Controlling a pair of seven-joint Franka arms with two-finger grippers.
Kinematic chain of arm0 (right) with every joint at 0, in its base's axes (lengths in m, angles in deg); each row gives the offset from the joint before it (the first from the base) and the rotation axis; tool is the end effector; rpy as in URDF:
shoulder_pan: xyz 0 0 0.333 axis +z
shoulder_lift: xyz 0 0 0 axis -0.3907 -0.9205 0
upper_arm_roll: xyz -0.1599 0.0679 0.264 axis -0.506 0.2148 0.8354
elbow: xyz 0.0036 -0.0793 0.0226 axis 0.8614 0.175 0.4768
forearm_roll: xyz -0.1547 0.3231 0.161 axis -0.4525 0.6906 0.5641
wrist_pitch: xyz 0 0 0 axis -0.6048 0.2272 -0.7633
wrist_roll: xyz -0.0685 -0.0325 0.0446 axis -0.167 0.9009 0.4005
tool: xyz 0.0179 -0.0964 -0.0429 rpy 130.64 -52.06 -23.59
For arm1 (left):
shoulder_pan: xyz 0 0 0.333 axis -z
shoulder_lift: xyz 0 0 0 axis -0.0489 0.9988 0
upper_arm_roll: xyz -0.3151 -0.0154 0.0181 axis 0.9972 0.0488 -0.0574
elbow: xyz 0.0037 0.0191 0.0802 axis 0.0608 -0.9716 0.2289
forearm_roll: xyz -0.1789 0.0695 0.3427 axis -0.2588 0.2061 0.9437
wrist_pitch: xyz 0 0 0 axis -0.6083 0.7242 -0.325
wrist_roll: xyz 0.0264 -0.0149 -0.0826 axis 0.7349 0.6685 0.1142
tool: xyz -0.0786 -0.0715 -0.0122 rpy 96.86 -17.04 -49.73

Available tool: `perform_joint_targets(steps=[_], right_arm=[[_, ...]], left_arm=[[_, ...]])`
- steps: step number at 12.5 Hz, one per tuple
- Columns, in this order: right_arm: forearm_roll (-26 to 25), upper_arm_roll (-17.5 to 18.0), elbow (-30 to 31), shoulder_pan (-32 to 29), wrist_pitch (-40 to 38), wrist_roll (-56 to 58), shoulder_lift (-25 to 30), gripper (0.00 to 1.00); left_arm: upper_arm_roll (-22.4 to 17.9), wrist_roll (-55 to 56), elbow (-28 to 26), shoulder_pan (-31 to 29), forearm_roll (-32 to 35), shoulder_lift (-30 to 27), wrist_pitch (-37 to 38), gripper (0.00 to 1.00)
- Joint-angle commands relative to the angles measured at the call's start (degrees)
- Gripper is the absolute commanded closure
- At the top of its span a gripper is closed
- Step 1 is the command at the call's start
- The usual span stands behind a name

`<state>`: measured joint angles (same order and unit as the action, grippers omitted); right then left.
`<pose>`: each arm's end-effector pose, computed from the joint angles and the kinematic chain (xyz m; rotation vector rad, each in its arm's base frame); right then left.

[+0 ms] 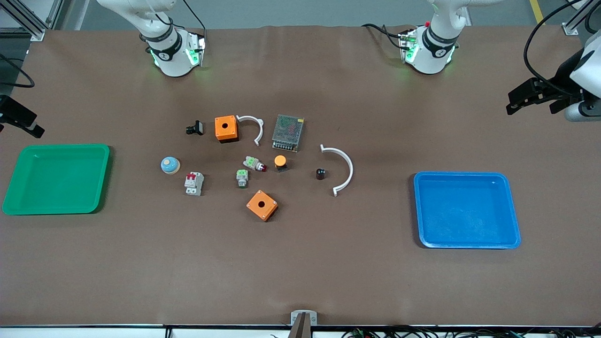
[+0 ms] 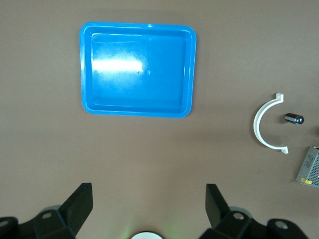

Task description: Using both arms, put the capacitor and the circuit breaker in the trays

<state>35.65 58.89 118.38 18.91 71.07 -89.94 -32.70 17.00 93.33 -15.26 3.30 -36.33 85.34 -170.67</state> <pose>0.5556 -0.0461 0.6665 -3.0707 0.2216 -0.2119 0.5345 -0.0420 0.6473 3.1302 0.0259 -0.0689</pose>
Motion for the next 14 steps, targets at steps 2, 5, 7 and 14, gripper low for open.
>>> perform_joint_targets(steps=[2, 5, 7, 14], right_arm=[[-0.97, 0.12, -1.89, -0.13, -0.69, 0.11, -1.00, 0.00], [-0.79, 0.12, -1.80, -0.04, -0.69, 0.02, -1.09, 0.00], [-0.36, 0.21, -1.80, 0.22, -0.77, -0.16, -2.13, 0.00], [0.00, 0.30, -1.36, 7.78, -0.42, -0.42, -10.93, 0.00]], left_arm=[[0.29, -0.08, 1.54, -0.23, -0.67, 0.67, 0.88, 0.00], [0.73, 1.67, 1.71, 3.18, -0.50, 3.20, 0.79, 0.00], [0.73, 3.60, 6.25, 5.30, -0.06, 7.93, 0.52, 0.00], [1.26, 20.27, 6.63, 16.71, 1.78, 18.75, -9.48, 0.00]])
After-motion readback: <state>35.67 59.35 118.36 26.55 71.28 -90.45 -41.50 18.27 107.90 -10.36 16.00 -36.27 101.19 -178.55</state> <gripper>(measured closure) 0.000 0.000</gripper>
